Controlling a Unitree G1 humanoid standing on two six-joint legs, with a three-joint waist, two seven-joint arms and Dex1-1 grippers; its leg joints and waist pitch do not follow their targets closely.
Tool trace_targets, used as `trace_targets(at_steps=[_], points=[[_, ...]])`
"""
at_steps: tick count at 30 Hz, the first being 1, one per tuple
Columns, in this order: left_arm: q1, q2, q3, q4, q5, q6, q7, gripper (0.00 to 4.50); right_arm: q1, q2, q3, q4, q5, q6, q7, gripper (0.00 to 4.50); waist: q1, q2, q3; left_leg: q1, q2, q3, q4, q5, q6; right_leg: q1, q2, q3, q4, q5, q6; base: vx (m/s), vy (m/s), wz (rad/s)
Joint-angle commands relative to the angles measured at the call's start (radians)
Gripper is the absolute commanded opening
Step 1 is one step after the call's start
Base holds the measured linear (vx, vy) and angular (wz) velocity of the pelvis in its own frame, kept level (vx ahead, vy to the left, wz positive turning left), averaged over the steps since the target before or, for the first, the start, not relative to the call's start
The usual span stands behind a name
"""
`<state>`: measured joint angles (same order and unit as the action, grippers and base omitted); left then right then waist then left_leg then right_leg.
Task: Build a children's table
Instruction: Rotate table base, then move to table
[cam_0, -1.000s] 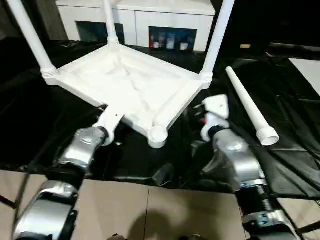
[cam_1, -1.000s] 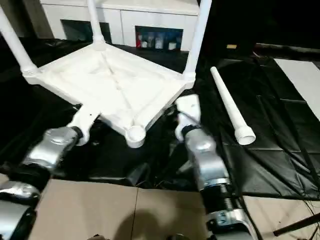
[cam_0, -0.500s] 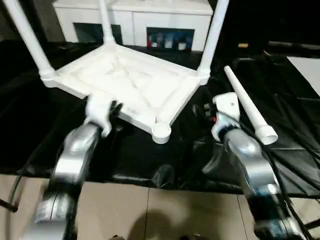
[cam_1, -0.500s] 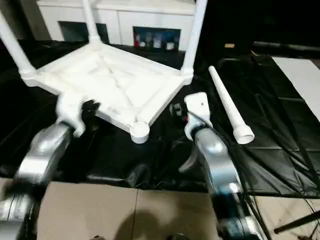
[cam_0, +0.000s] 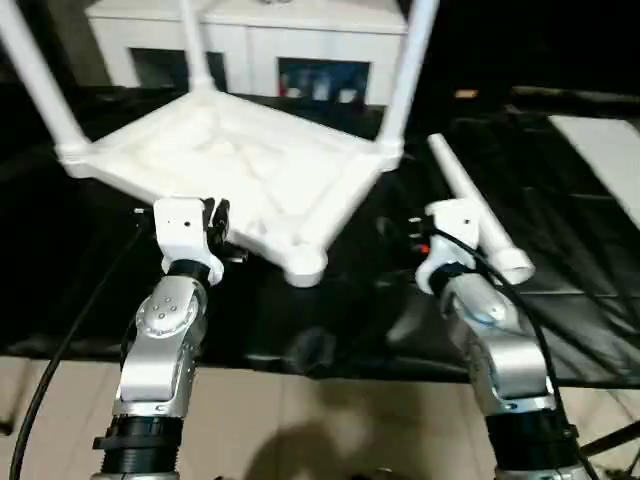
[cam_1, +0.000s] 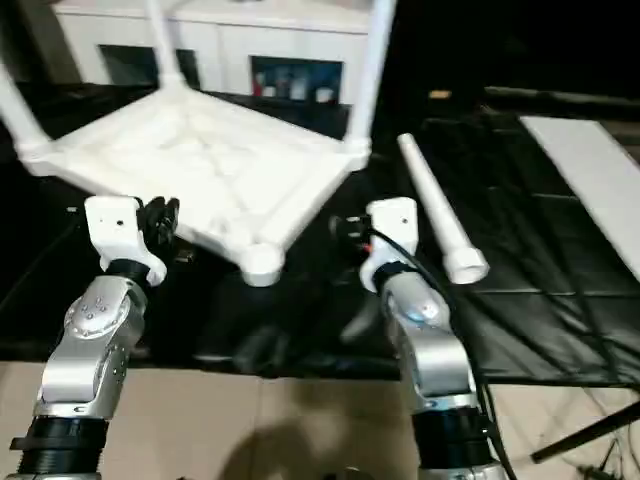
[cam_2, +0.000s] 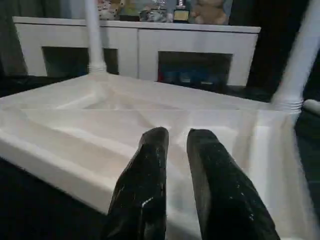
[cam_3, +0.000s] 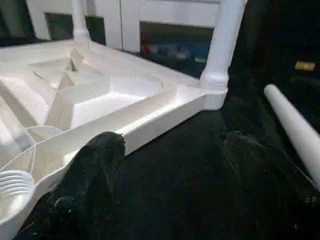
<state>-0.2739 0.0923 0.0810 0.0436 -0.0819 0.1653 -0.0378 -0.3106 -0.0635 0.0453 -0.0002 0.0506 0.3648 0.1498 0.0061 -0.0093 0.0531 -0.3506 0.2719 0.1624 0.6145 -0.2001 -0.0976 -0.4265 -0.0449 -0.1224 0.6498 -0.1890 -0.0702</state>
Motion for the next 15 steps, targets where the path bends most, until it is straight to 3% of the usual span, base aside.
trace_targets(at_steps=[1, 2, 3, 4, 5, 6, 7, 8, 9, 10, 11, 12, 13, 14, 15], points=[[-0.016, 0.009, -0.032, -0.046, 0.007, 0.031, -0.014, 0.93, 0.013, -0.006, 0.0, -0.023, 0.015, 0.025, 0.011, 3.65, 0.039, -0.032, -0.074, -0.044, -0.138, 0.028, 0.094, -0.202, 0.147, 0.081, -0.123, 0.103, -0.173, -0.584, -0.054, -0.018, -0.124, -0.03], [-0.018, 0.004, -0.035, -0.062, -0.013, 0.045, -0.034, 0.93, 0.015, -0.004, 0.0, -0.025, 0.017, 0.03, 0.013, 3.65, 0.051, -0.034, -0.076, -0.069, -0.131, 0.013, 0.075, -0.141, 0.142, 0.096, -0.13, 0.13, -0.164, -0.598, 0.023, -0.018, -0.124, -0.03], [-0.018, 0.004, -0.035, -0.062, -0.013, 0.045, -0.034, 0.93, 0.015, -0.004, 0.0, -0.025, 0.017, 0.03, 0.013, 3.65, 0.056, -0.022, -0.063, -0.077, -0.112, -0.011, 0.022, -0.069, 0.126, 0.096, -0.129, 0.124, -0.156, -0.563, 0.151, -0.023, -0.129, 0.03], [-0.02, -0.009, -0.036, -0.084, -0.028, 0.061, -0.043, 0.93, 0.013, 0.007, -0.015, -0.025, 0.03, 0.052, 0.006, 3.65, 0.053, -0.013, -0.06, -0.058, -0.097, -0.026, -0.013, -0.075, 0.142, 0.075, -0.103, 0.099, -0.158, -0.471, 0.226, -0.025, -0.114, -0.05], [-0.02, -0.009, -0.036, -0.084, -0.028, 0.061, -0.043, 0.93, 0.013, 0.007, -0.015, -0.025, 0.03, 0.052, 0.006, 3.65, 0.049, 0.012, -0.066, -0.052, -0.084, -0.045, -0.027, -0.059, 0.151, 0.08, -0.082, 0.067, -0.156, -0.379, 0.234, -0.025, -0.114, -0.05], [-0.018, -0.012, -0.044, -0.091, -0.034, 0.068, -0.055, 0.93, 0.01, 0.007, -0.019, -0.025, 0.033, 0.057, 0.006, 3.65, 0.048, 0.01, -0.07, -0.043, -0.081, -0.042, -0.024, -0.062, 0.154, 0.077, -0.074, 0.061, -0.164, -0.351, 0.242, -0.022, -0.106, -0.03], [-0.015, -0.013, -0.05, -0.097, -0.035, 0.075, -0.061, 0.93, 0.008, 0.006, -0.021, -0.026, 0.033, 0.062, 0.006, 3.65, 0.044, 0.019, -0.073, -0.001, -0.073, -0.018, -0.026, -0.092, 0.126, 0.051, -0.04, 0.071, -0.189, -0.384, 0.247, -0.023, -0.073, 0.02], [-0.011, -0.018, -0.051, -0.102, -0.036, 0.081, -0.053, 0.93, 0.005, 0.004, -0.024, -0.026, 0.035, 0.067, 0.005, 3.65, 0.046, 0.028, -0.069, 0.037, -0.07, 0.009, -0.031, -0.165, 0.077, 0.027, 0.009, 0.083, -0.197, -0.435, 0.234, -0.023, -0.073, 0.02], [-0.007, -0.024, -0.051, -0.105, -0.044, 0.088, -0.051, 0.93, 0.002, -0.001, -0.024, -0.025, 0.031, 0.069, 0.006, 3.65, 0.042, 0.03, -0.061, 0.088, -0.029, 0.005, -0.047, -0.278, 0.062, -0.002, 0.031, 0.063, -0.189, -0.485, 0.207, -0.036, -0.045, -0.23], [-0.006, -0.023, -0.052, -0.106, -0.041, 0.087, -0.049, 0.93, 0.0, -0.003, -0.026, -0.025, 0.032, 0.069, 0.006, 3.65, 0.042, 0.037, -0.055, 0.125, 0.005, -0.002, -0.058, -0.365, 0.071, -0.022, 0.029, 0.042, -0.182, -0.524, 0.179, -0.057, -0.006, -0.48], [-0.005, -0.022, -0.053, -0.107, -0.036, 0.086, -0.046, 0.93, -0.002, -0.004, -0.027, -0.023, 0.033, 0.07, 0.006, 3.65, 0.043, 0.042, -0.044, 0.145, 0.124, -0.032, -0.126, -0.512, 0.094, -0.018, -0.02, 0.028, -0.081, -0.498, 0.111, -0.057, -0.006, -0.48], [-0.004, -0.021, -0.054, -0.108, -0.035, 0.087, -0.045, 0.93, -0.003, -0.005, -0.028, -0.023, 0.033, 0.07, 0.007, 3.65, 0.065, 0.044, -0.028, 0.11, 0.199, -0.034, -0.191, -0.611, 0.093, 0.009, -0.045, 0.033, 0.055, -0.416, 0.078, -0.03, -0.019, -0.58], [-0.002, -0.019, -0.056, -0.111, -0.029, 0.088, -0.042, 0.93, -0.006, -0.007, -0.031, -0.021, 0.036, 0.072, 0.008, 3.65, 0.098, 0.034, -0.005, 0.113, 0.214, 0.031, -0.231, -0.792, 0.077, -0.005, -0.067, 0.043, 0.173, -0.308, 0.024, 0.0, -0.113, -0.47], [-0.002, -0.016, -0.056, -0.111, -0.026, 0.091, -0.04, 0.93, -0.011, -0.011, -0.032, -0.017, 0.035, 0.069, 0.011, 3.65, 0.102, 0.001, -0.002, 0.077, 0.17, 0.012, -0.215, -0.838, 0.106, 0.04, -0.094, 0.076, 0.167, -0.295, 0.035, 0.0, -0.113, -0.47], [-0.004, -0.018, -0.047, -0.11, -0.035, 0.099, -0.04, 0.93, -0.02, -0.017, -0.032, -0.008, 0.027, 0.069, 0.011, 3.65, 0.095, -0.024, -0.024, 0.118, 0.005, 0.073, -0.043, -0.773, 0.062, 0.008, -0.075, 0.16, -0.024, -0.699, 0.108, 0.092, -0.167, -0.16]])
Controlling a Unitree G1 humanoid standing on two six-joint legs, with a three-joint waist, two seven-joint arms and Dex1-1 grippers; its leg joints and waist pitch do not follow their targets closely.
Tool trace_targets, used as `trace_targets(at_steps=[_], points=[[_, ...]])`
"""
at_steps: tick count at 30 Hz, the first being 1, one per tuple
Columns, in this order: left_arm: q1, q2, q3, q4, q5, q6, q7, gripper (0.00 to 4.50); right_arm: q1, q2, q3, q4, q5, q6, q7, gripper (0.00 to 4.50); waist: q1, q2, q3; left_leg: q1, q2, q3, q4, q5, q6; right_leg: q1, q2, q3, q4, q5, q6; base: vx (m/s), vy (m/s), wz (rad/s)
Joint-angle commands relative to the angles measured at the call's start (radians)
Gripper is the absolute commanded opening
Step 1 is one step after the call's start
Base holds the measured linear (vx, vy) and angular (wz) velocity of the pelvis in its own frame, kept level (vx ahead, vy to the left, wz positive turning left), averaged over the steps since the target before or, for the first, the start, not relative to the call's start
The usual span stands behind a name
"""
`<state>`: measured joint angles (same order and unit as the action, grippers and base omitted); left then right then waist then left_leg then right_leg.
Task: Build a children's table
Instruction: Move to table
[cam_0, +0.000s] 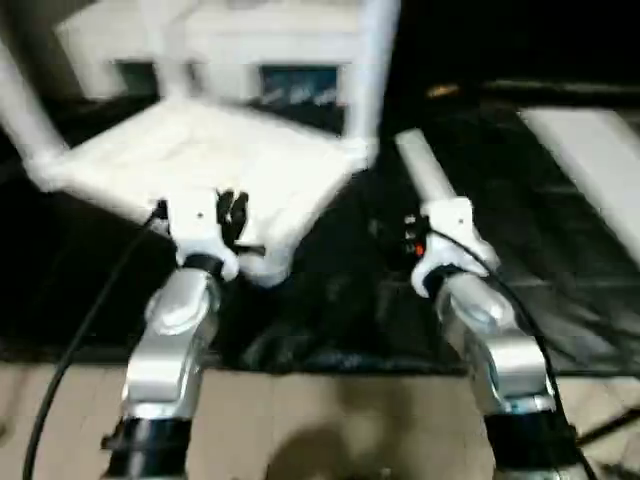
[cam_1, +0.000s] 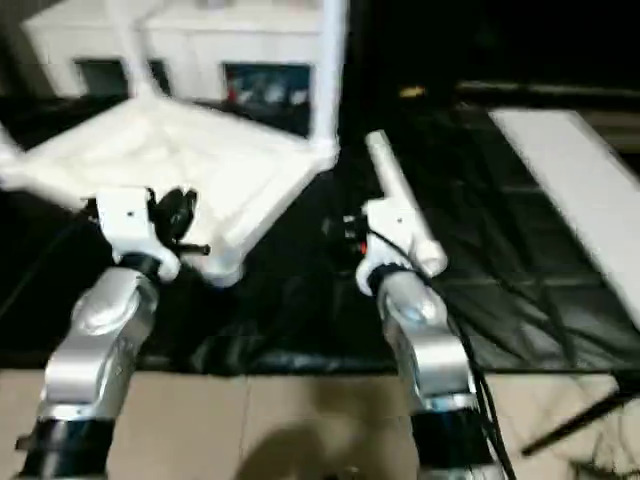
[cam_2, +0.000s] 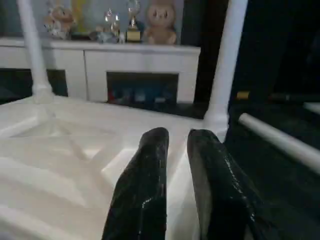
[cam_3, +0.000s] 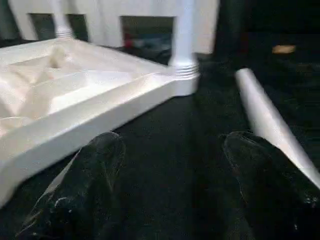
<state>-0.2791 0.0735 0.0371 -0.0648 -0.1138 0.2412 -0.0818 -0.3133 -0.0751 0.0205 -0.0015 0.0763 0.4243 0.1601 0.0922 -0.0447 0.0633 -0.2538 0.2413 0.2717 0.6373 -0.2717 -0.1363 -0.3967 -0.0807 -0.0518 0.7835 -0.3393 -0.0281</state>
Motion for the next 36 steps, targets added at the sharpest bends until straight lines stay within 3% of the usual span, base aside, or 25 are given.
trace_targets(at_steps=[1, 2, 3, 4, 5, 6, 7, 8, 9, 10, 11, 13, 14, 15, 16, 17, 18, 19, 21, 22, 24, 25, 28, 31, 36], points=[[-0.003, -0.003, 0.006, 0.0, -0.013, 0.03, 0.006, 0.93, -0.027, -0.016, -0.002, 0.005, -0.016, 0.007, -0.001, 3.65, 0.035, -0.029, -0.061, -0.172, -0.072, -0.112, 0.152, -0.139, 0.156, 0.147, -0.169, 0.156, -0.246, -0.793, 0.163, 0.188, -0.143, -0.18], [-0.006, -0.002, 0.011, 0.002, -0.013, 0.032, 0.009, 0.93, -0.034, -0.018, -0.004, 0.012, -0.013, 0.006, 0.003, 3.65, 0.075, 0.009, -0.077, -0.144, -0.083, -0.131, 0.129, -0.081, 0.15, 0.122, -0.142, 0.197, -0.239, -0.683, 0.175, 0.188, -0.143, -0.18], [-0.007, -0.002, 0.013, 0.002, -0.013, 0.033, 0.009, 0.93, -0.036, -0.018, -0.005, 0.014, -0.013, 0.006, 0.005, 3.65, 0.048, -0.014, -0.073, -0.192, -0.11, -0.159, 0.144, -0.04, 0.177, 0.153, -0.108, 0.208, -0.219, -0.399, 0.13, 0.14, -0.118, -0.02], [-0.008, 0.0, 0.015, 0.003, -0.011, 0.034, 0.011, 0.93, -0.039, -0.022, -0.003, 0.018, -0.014, 0.005, 0.008, 3.65, 0.055, -0.005, -0.067, -0.187, -0.117, -0.168, 0.129, 0.011, 0.181, 0.146, -0.092, 0.196, -0.222, -0.278, 0.098, 0.105, -0.092, 0.35], [-0.007, 0.003, 0.019, 0.002, -0.007, 0.037, 0.014, 0.93, -0.047, -0.029, 0.001, 0.027, -0.015, 0.006, 0.018, 3.65, 0.045, 0.008, -0.063, -0.185, -0.114, -0.178, 0.094, 0.09, 0.19, 0.146, -0.076, 0.185, -0.235, -0.108, -0.006, 0.105, -0.092, 0.35], [-0.003, 0.006, 0.022, -0.003, -0.003, 0.04, 0.015, 0.93, -0.057, -0.039, 0.008, 0.037, -0.015, 0.004, 0.035, 3.65, 0.039, 0.013, -0.064, -0.203, -0.11, -0.18, 0.072, 0.136, 0.2, 0.163, -0.061, 0.161, -0.233, -0.034, -0.049, 0.135, -0.031, 0.18], [0.0, 0.009, 0.024, -0.007, -0.002, 0.041, 0.015, 0.93, -0.064, -0.046, 0.014, 0.043, -0.016, -0.001, 0.047, 3.65, 0.03, 0.062, -0.062, -0.176, -0.072, -0.188, -0.002, 0.158, 0.203, 0.149, -0.048, 0.093, -0.252, -0.048, -0.084, 0.157, 0.038, -0.03], [0.005, 0.012, 0.025, -0.013, -0.003, 0.044, 0.014, 0.93, -0.071, -0.047, 0.012, 0.046, -0.01, 0.001, 0.052, 3.65, 0.009, 0.104, -0.065, -0.124, 0.0, -0.241, -0.081, 0.07, 0.231, 0.128, 0.003, 0.028, -0.21, -0.069, -0.034, 0.157, 0.038, -0.03], [0.006, 0.013, 0.026, -0.015, -0.003, 0.045, 0.013, 0.93, -0.073, -0.045, 0.009, 0.046, -0.006, 0.003, 0.051, 3.65, -0.046, 0.115, -0.08, 0.014, 0.097, -0.344, -0.117, -0.064, 0.349, 0.012, 0.025, -0.007, -0.055, -0.123, -0.008, 0.204, 0.056, -0.04], [0.008, 0.015, 0.025, -0.016, -0.003, 0.045, 0.012, 0.93, -0.075, -0.044, 0.004, 0.045, 0.0, 0.009, 0.051, 3.65, -0.045, 0.104, -0.095, 0.039, 0.079, -0.342, -0.104, -0.108, 0.38, -0.009, 0.026, -0.009, -0.038, -0.098, 0.007, 0.207, 0.047, 0.02], [0.011, 0.02, 0.024, -0.018, 0.0, 0.048, 0.009, 0.92, -0.079, -0.039, -0.01, 0.043, 0.02, 0.024, 0.054, 3.82, -0.059, 0.098, -0.102, 0.044, 0.04, -0.332, -0.081, 0.003, 0.45, -0.047, 0.027, -0.01, -0.016, -0.026, 0.074, 0.207, 0.047, 0.02], [0.013, 0.028, 0.021, -0.018, 0.006, 0.05, 0.002, 0.92, -0.083, -0.035, -0.028, 0.046, 0.035, 0.047, 0.044, 3.82, -0.07, 0.085, -0.092, 0.022, 0.013, -0.29, -0.091, 0.159, 0.539, -0.07, 0.02, -0.008, -0.014, 0.047, 0.135, 0.132, 0.003, 0.04], [0.018, 0.028, 0.023, -0.017, -0.008, 0.042, -0.012, 0.92, -0.087, -0.039, -0.035, 0.055, 0.033, 0.062, 0.036, 4.1, -0.075, 0.074, -0.09, 0.006, -0.005, -0.263, -0.089, 0.242, 0.579, -0.074, 0.01, -0.001, -0.041, 0.105, 0.135, 0.118, -0.026, 0.01], [0.021, 0.028, 0.024, -0.02, -0.023, 0.046, -0.027, 0.92, -0.089, -0.042, -0.036, 0.059, 0.028, 0.07, 0.03, 4.1, -0.078, 0.062, -0.087, -0.005, -0.022, -0.242, -0.082, 0.25, 0.575, -0.071, 0.002, 0.007, -0.076, 0.153, 0.11, 0.101, -0.082, 0.0], [0.035, 0.033, 0.021, -0.032, -0.063, 0.064, -0.073, 0.92, -0.098, -0.053, -0.043, 0.075, 0.013, 0.1, 0.01, 4.16, -0.077, 0.013, -0.085, -0.053, -0.094, -0.182, -0.046, 0.16, 0.485, -0.015, -0.038, 0.048, -0.19, 0.291, 0.047, 0.086, -0.132, 0.0], [0.035, 0.033, 0.021, -0.032, -0.063, 0.064, -0.073, 1.09, -0.098, -0.053, -0.043, 0.075, 0.013, 0.1, 0.01, 4.23, -0.067, -0.024, -0.094, -0.122, -0.142, -0.161, -0.014, 0.111, 0.434, 0.057, -0.073, 0.091, -0.217, 0.274, 0.043, 0.086, -0.132, 0.0], [0.045, 0.043, 0.016, -0.043, -0.087, 0.08, -0.108, 1.19, -0.109, -0.061, -0.05, 0.087, 0.008, 0.125, 0.003, 4.29, -0.037, -0.021, -0.104, -0.167, -0.139, -0.177, 0.037, 0.075, 0.318, 0.123, -0.163, 0.149, -0.219, 0.404, -0.027, 0.099, -0.154, -0.05], [0.055, 0.086, 0.006, -0.058, -0.105, 0.134, -0.165, 1.26, -0.146, -0.087, -0.056, 0.133, 0.005, 0.164, 0.014, 4.39, -0.043, -0.003, -0.099, -0.167, -0.127, -0.183, -0.015, 0.267, 0.156, 0.118, -0.102, 0.084, -0.163, 0.862, -0.046, 0.087, -0.124, -0.14], [0.051, 0.128, -0.001, -0.058, -0.096, 0.184, -0.191, 1.29, -0.178, -0.111, -0.05, 0.178, 0.004, 0.196, 0.038, 4.46, -0.057, 0.015, -0.096, -0.155, -0.121, -0.176, -0.042, 0.334, 0.114, 0.095, -0.052, 0.053, -0.154, 0.962, -0.03, 0.049, -0.101, -0.14], [0.044, 0.153, -0.005, -0.062, -0.102, 0.221, -0.213, 1.29, -0.207, -0.118, -0.058, 0.224, 0.01, 0.202, 0.042, 4.46, -0.063, 0.038, -0.098, -0.138, -0.104, -0.178, -0.049, 0.296, 0.119, 0.084, -0.043, 0.046, -0.163, 0.882, -0.038, 0.0, 0.0, 0.0], [0.039, 0.168, -0.008, -0.065, -0.108, 0.241, -0.229, 1.46, -0.225, -0.121, -0.065, 0.253, 0.015, 0.202, 0.043, 4.49, -0.074, 0.051, -0.086, -0.123, -0.067, -0.179, -0.07, 0.144, 0.088, 0.079, -0.035, 0.04, -0.191, 0.51, -0.129, 0.0, 0.0, 0.0], [0.025, 0.194, -0.014, -0.07, -0.115, 0.271, -0.259, 1.57, -0.265, -0.127, -0.073, 0.312, 0.024, 0.198, 0.054, 4.5, -0.078, 0.053, -0.071, -0.105, -0.048, -0.168, -0.083, -0.033, 0.064, 0.066, -0.038, 0.045, -0.213, 0.181, -0.213, 0.0, 0.0, 0.0], [0.002, 0.23, -0.021, -0.074, -0.125, 0.32, -0.294, 1.83, -0.335, -0.135, -0.087, 0.421, 0.046, 0.196, 0.077, 4.5, -0.083, 0.05, -0.057, -0.092, -0.042, -0.151, -0.09, -0.232, 0.043, 0.045, -0.04, 0.046, -0.24, -0.166, -0.198, -0.055, -0.005, 0.04], [-0.015, 0.242, -0.02, -0.08, -0.153, 0.354, -0.311, 2.03, -0.382, -0.137, -0.095, 0.496, 0.051, 0.192, 0.095, 4.5, -0.082, 0.049, -0.055, -0.088, -0.038, -0.143, -0.09, -0.271, 0.034, 0.029, -0.044, 0.046, -0.254, -0.29, -0.151, -0.082, 0.0, 0.06], [-0.039, 0.277, -0.039, -0.097, -0.19, 0.422, -0.361, 2.43, -0.495, -0.138, -0.095, 0.682, 0.044, 0.19, 0.143, 4.5, -0.084, 0.043, -0.064, -0.108, -0.035, -0.133, -0.09, -0.186, 0.043, 0.036, -0.046, 0.046, -0.241, -0.218, -0.158, -0.013, 0.0, 0.01]])
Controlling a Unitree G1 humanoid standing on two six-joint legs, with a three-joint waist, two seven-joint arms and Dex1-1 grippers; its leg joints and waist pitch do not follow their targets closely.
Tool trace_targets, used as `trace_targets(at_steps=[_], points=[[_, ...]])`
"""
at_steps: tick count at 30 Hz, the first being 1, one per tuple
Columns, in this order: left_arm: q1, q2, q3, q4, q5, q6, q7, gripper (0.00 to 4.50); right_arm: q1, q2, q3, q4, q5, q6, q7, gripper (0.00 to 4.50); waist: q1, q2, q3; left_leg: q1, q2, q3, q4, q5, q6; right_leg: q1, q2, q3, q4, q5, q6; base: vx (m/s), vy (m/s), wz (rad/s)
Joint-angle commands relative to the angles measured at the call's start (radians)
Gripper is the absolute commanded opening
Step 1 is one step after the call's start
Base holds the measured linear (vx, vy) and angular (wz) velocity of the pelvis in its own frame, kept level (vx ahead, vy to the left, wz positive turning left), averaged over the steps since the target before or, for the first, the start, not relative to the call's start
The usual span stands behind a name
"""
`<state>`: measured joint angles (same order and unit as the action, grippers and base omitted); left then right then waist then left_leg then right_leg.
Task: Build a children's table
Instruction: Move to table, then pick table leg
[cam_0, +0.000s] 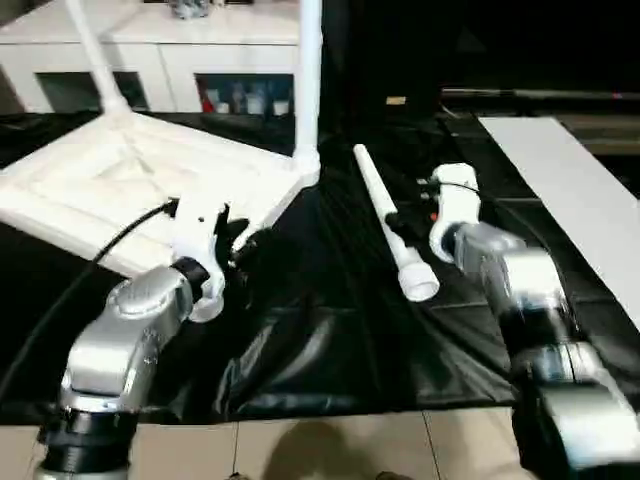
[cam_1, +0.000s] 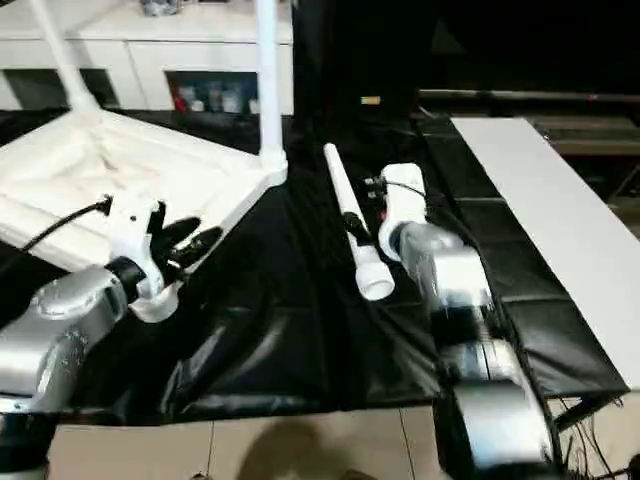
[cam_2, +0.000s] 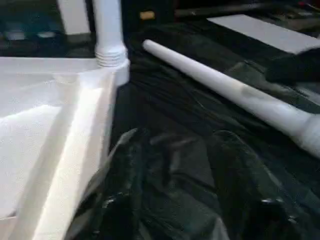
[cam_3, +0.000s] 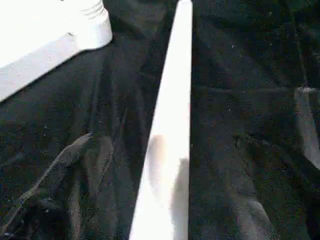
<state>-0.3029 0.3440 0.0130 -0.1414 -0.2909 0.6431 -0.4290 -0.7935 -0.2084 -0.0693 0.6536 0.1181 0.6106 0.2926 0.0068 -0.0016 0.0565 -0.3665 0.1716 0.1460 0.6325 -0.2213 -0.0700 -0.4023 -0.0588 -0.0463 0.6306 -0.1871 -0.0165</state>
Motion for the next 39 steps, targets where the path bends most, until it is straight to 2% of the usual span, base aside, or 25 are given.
trace_targets(at_steps=[1, 3, 4, 6, 8, 9, 10, 11, 12, 13, 14, 17, 18, 19, 20, 22, 26, 33, 39], points=[[-0.021, 0.025, -0.034, -0.042, -0.018, 0.058, -0.056, 2.56, -0.092, -0.011, -0.006, 0.171, -0.002, -0.028, 0.017, 4.5, 0.0, -0.006, -0.058, 0.007, 0.034, -0.004, -0.081, -0.239, -0.018, 0.036, -0.068, 0.04, -0.09, -0.385, -0.175, 0.0, 0.0, 0.0], [-0.023, 0.035, -0.045, -0.047, -0.012, 0.062, -0.068, 2.71, -0.122, -0.012, -0.009, 0.227, -0.002, -0.037, 0.021, 4.5, 0.001, -0.001, -0.061, 0.003, 0.033, -0.005, -0.081, -0.229, -0.017, 0.038, -0.071, 0.039, -0.088, -0.381, -0.185, 0.0, 0.0, 0.0], [-0.026, 0.041, -0.052, -0.049, -0.011, 0.068, -0.073, 2.83, -0.141, -0.014, -0.005, 0.263, -0.011, -0.051, 0.014, 4.5, 0.002, -0.006, -0.061, -0.002, 0.036, -0.002, -0.081, -0.203, -0.012, 0.04, -0.069, 0.04, -0.086, -0.339, -0.19, 0.0, 0.0, 0.0], [-0.029, 0.069, -0.078, -0.057, 0.002, 0.073, -0.09, 2.88, -0.186, -0.011, 0.004, 0.331, -0.011, -0.05, 0.068, 4.5, 0.003, -0.002, -0.064, -0.004, 0.037, -0.002, -0.08, -0.175, -0.006, 0.042, -0.068, 0.039, -0.076, -0.286, -0.209, 0.0, 0.0, 0.0], [-0.028, 0.085, -0.088, -0.072, -0.007, 0.087, -0.107, 3.08, -0.221, -0.016, 0.046, 0.387, -0.055, -0.051, 0.081, 4.5, 0.003, 0.001, -0.067, -0.01, 0.038, 0.0, -0.077, -0.115, 0.005, 0.048, -0.068, 0.038, -0.068, -0.19, -0.233, 0.0, 0.0, 0.0], [-0.027, 0.093, -0.089, -0.087, -0.026, 0.111, -0.118, 3.08, -0.238, -0.019, 0.065, 0.414, -0.072, -0.041, 0.103, 4.5, 0.004, 0.002, -0.069, -0.008, 0.039, 0.001, -0.076, -0.099, 0.006, 0.047, -0.068, 0.038, -0.063, -0.161, -0.243, 0.0, 0.0, 0.0], [-0.027, 0.093, -0.089, -0.087, -0.026, 0.111, -0.118, 3.28, -0.238, -0.019, 0.065, 0.414, -0.072, -0.041, 0.103, 4.5, 0.005, -0.006, -0.073, -0.013, 0.038, 0.002, -0.075, -0.067, 0.018, 0.053, -0.068, 0.038, -0.055, -0.108, -0.263, 0.0, 0.0, 0.0], [-0.024, 0.102, -0.094, -0.102, -0.039, 0.128, -0.13, 3.28, -0.251, -0.02, 0.071, 0.435, -0.08, -0.029, 0.11, 4.5, 0.009, -0.002, -0.075, -0.009, 0.039, 0.004, -0.073, -0.05, 0.025, 0.052, -0.068, 0.038, -0.054, -0.077, -0.268, 0.0, 0.0, 0.0], [-0.018, 0.113, -0.099, -0.123, -0.048, 0.149, -0.144, 3.28, -0.271, -0.022, 0.075, 0.471, -0.09, -0.006, 0.109, 4.5, 0.009, -0.011, -0.081, -0.012, 0.039, 0.006, -0.069, 0.007, 0.045, 0.054, -0.066, 0.038, -0.044, 0.001, -0.285, 0.0, 0.0, 0.0], [-0.01, 0.125, -0.105, -0.15, -0.057, 0.175, -0.161, 3.28, -0.3, -0.025, 0.076, 0.525, -0.097, 0.014, 0.105, 4.5, 0.011, -0.006, -0.08, -0.01, 0.039, 0.008, -0.068, 0.031, 0.062, 0.047, -0.063, 0.036, -0.041, 0.041, -0.303, 0.0, 0.0, 0.0], [-0.006, 0.131, -0.11, -0.161, -0.06, 0.181, -0.171, 3.28, -0.307, -0.027, 0.079, 0.54, -0.102, 0.021, 0.102, 4.5, 0.011, -0.011, -0.075, -0.013, 0.039, 0.01, -0.069, 0.02, 0.069, 0.049, -0.064, 0.037, -0.044, 0.029, -0.31, 0.0, 0.0, 0.0], [0.003, 0.148, -0.119, -0.178, -0.071, 0.191, -0.189, 3.28, -0.317, -0.028, 0.072, 0.567, -0.102, 0.026, 0.092, 4.5, 0.018, -0.009, -0.069, -0.008, 0.044, 0.013, -0.071, -0.036, 0.055, 0.046, -0.069, 0.039, -0.051, -0.049, -0.297, 0.0, 0.0, 0.0], [0.005, 0.156, -0.123, -0.183, -0.074, 0.194, -0.195, 3.33, -0.323, -0.028, 0.073, 0.584, -0.105, 0.026, 0.102, 4.31, 0.021, -0.007, -0.066, -0.005, 0.045, 0.015, -0.072, -0.065, 0.041, 0.042, -0.068, 0.04, -0.055, -0.084, -0.287, 0.0, 0.0, 0.0], [0.01, 0.172, -0.135, -0.198, -0.081, 0.197, -0.218, 3.33, -0.322, -0.028, 0.075, 0.6, -0.107, 0.037, 0.116, 4.31, 0.026, -0.008, -0.063, -0.003, 0.046, 0.015, -0.076, -0.106, 0.021, 0.041, -0.069, 0.041, -0.059, -0.138, -0.272, 0.0, 0.0, 0.0], [0.012, 0.176, -0.138, -0.203, -0.084, 0.198, -0.225, 3.35, -0.322, -0.028, 0.076, 0.605, -0.107, 0.04, 0.12, 4.2, 0.027, -0.007, -0.062, -0.002, 0.046, 0.015, -0.076, -0.114, 0.015, 0.039, -0.069, 0.042, -0.06, -0.151, -0.267, 0.0, 0.0, 0.0], [0.012, 0.191, -0.148, -0.215, -0.087, 0.202, -0.242, 3.35, -0.318, -0.028, 0.067, 0.615, -0.098, 0.057, 0.137, 4.1, 0.029, -0.004, -0.063, 0.0, 0.047, 0.015, -0.077, -0.122, 0.001, 0.038, -0.067, 0.042, -0.06, -0.161, -0.258, 0.0, 0.0, 0.0], [0.004, 0.198, -0.147, -0.223, -0.085, 0.214, -0.245, 3.35, -0.326, -0.028, 0.049, 0.64, -0.09, 0.072, 0.152, 3.73, 0.028, -0.004, -0.062, -0.003, 0.047, 0.018, -0.08, -0.139, -0.017, 0.04, -0.067, 0.041, -0.061, -0.175, -0.244, 0.0, 0.0, 0.0], [-0.006, 0.21, -0.156, -0.221, -0.086, 0.209, -0.251, 3.35, -0.325, -0.037, 0.064, 0.657, -0.108, 0.075, 0.172, 3.06, 0.029, -0.002, -0.065, -0.003, 0.048, 0.021, -0.077, -0.125, -0.021, 0.04, -0.065, 0.04, -0.058, -0.149, -0.245, 0.0, 0.0, 0.0], [-0.005, 0.202, -0.151, -0.218, -0.088, 0.204, -0.25, 3.35, -0.317, -0.041, 0.051, 0.659, -0.107, 0.078, 0.166, 2.62, 0.029, -0.001, -0.065, -0.004, 0.048, 0.021, -0.077, -0.124, -0.021, 0.04, -0.065, 0.039, -0.058, -0.152, -0.247, 0.0, 0.0, 0.0]])
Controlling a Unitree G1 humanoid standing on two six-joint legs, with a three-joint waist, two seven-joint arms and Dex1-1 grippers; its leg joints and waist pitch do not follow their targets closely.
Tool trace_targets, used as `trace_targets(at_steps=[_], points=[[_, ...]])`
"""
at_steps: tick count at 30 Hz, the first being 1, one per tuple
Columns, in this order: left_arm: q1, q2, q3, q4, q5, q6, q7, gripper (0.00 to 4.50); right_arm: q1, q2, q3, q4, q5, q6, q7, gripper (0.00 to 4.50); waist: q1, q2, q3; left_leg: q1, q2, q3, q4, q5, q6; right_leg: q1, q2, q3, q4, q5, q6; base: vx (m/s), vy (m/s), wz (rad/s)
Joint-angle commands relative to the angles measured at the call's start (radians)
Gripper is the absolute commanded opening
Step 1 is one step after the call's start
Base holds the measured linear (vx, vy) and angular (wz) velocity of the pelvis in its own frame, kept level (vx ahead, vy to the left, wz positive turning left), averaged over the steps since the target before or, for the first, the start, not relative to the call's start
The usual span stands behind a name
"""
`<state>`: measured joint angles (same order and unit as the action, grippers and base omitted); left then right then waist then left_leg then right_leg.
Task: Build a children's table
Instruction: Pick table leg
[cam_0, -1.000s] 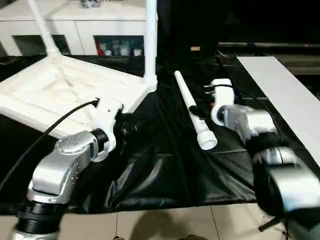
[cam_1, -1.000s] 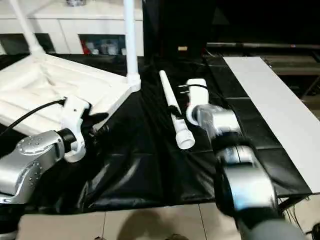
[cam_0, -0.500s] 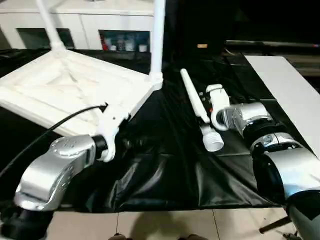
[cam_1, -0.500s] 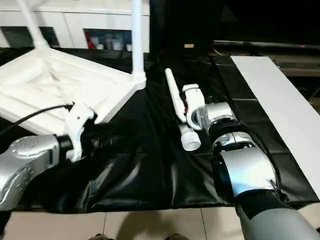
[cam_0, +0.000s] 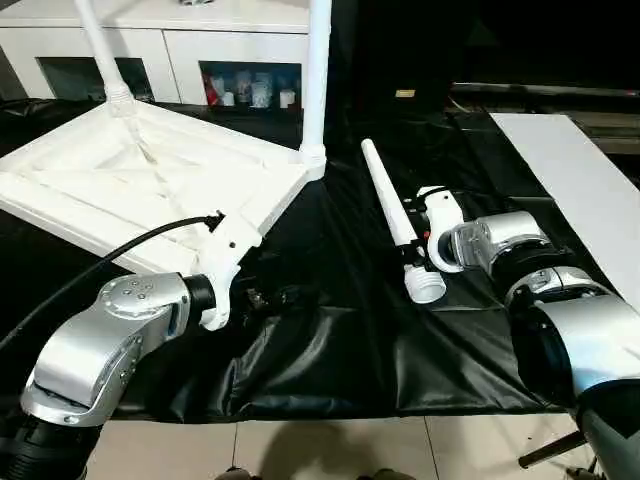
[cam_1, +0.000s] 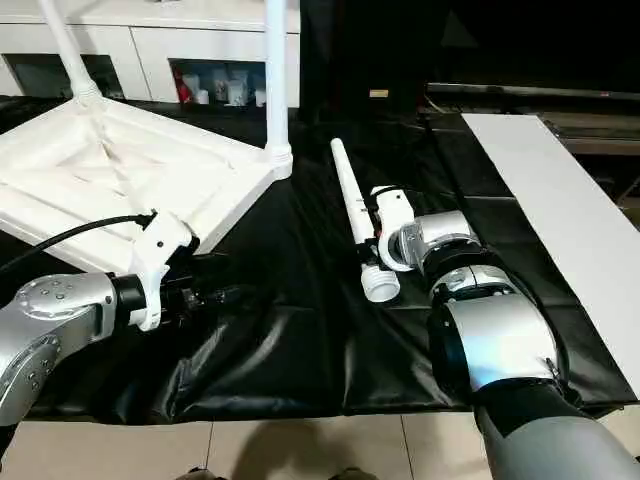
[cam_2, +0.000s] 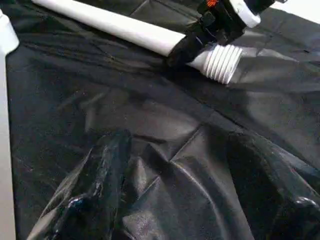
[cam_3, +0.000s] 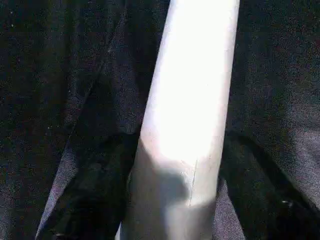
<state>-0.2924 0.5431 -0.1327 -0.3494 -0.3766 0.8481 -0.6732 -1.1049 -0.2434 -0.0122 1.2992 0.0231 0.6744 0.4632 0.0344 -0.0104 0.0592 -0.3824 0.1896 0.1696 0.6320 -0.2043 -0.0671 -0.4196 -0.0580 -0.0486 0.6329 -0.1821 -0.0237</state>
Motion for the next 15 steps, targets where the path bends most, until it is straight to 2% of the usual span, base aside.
trace_targets(at_steps=[1, 2, 6, 7, 8, 11, 12, 13, 15], points=[[-0.016, 0.002, -0.004, -0.008, -0.002, -0.003, -0.005, 3.35, -0.002, -0.005, -0.012, 0.014, -0.008, 0.014, -0.011, 2.47, 0.001, 0.008, -0.068, 0.012, 0.03, -0.002, -0.076, -0.144, -0.025, 0.057, -0.066, 0.042, -0.061, -0.159, -0.241, 0.0, 0.0, 0.0], [-0.018, 0.003, -0.004, -0.004, 0.001, -0.008, -0.004, 3.35, 0.004, -0.004, -0.019, 0.015, -0.003, 0.012, -0.018, 2.36, 0.002, 0.012, -0.068, 0.013, 0.03, -0.003, -0.076, -0.145, -0.026, 0.057, -0.067, 0.041, -0.061, -0.158, -0.241, 0.0, 0.0, 0.0], [-0.022, 0.003, -0.005, 0.001, 0.003, -0.013, -0.001, 3.35, 0.019, -0.007, -0.04, 0.015, 0.014, 0.006, -0.037, 2.18, 0.002, 0.01, -0.067, 0.014, 0.03, -0.002, -0.077, -0.155, -0.028, 0.057, -0.066, 0.041, -0.062, -0.163, -0.24, 0.0, 0.0, 0.0], [-0.022, 0.0, -0.007, 0.001, 0.007, -0.016, 0.004, 3.35, 0.031, -0.013, -0.069, 0.006, 0.036, -0.011, -0.065, 2.08, 0.002, 0.008, -0.066, 0.016, 0.03, -0.003, -0.078, -0.164, -0.031, 0.056, -0.066, 0.041, -0.064, -0.175, -0.237, 0.0, 0.0, 0.0], [-0.022, 0.0, -0.007, 0.001, 0.007, -0.016, 0.004, 3.35, 0.031, -0.013, -0.069, 0.006, 0.036, -0.011, -0.065, 2.01, 0.002, 0.008, -0.066, 0.016, 0.03, -0.003, -0.078, -0.164, -0.031, 0.056, -0.066, 0.041, -0.064, -0.175, -0.237, 0.0, 0.0, 0.0], [-0.019, -0.027, 0.0, 0.017, 0.029, -0.046, 0.041, 3.35, 0.052, -0.029, -0.12, -0.028, 0.084, -0.021, -0.064, 1.96, 0.002, 0.012, -0.067, 0.015, 0.03, -0.003, -0.078, -0.175, -0.033, 0.057, -0.065, 0.041, -0.066, -0.181, -0.229, 0.0, 0.0, 0.0], [-0.02, -0.037, 0.004, 0.027, 0.04, -0.062, 0.057, 3.35, 0.062, -0.032, -0.125, -0.046, 0.09, -0.031, -0.053, 1.95, 0.003, 0.013, -0.067, 0.014, 0.03, -0.003, -0.078, -0.172, -0.033, 0.058, -0.065, 0.041, -0.066, -0.175, -0.227, 0.0, 0.0, 0.0], [-0.024, -0.049, 0.009, 0.037, 0.053, -0.076, 0.079, 3.35, 0.075, -0.033, -0.137, -0.071, 0.1, -0.056, -0.046, 1.94, 0.004, 0.007, -0.069, 0.013, 0.03, -0.003, -0.077, -0.158, -0.025, 0.061, -0.065, 0.04, -0.066, -0.162, -0.223, 0.0, 0.0, 0.0], [-0.035, -0.072, 0.022, 0.053, 0.061, -0.097, 0.106, 3.35, 0.108, -0.038, -0.161, -0.136, 0.12, -0.113, -0.029, 1.93, 0.005, 0.006, -0.07, 0.011, 0.028, -0.001, -0.076, -0.149, -0.019, 0.062, -0.066, 0.041, -0.066, -0.157, -0.222, 0.0, 0.0, 0.0]])
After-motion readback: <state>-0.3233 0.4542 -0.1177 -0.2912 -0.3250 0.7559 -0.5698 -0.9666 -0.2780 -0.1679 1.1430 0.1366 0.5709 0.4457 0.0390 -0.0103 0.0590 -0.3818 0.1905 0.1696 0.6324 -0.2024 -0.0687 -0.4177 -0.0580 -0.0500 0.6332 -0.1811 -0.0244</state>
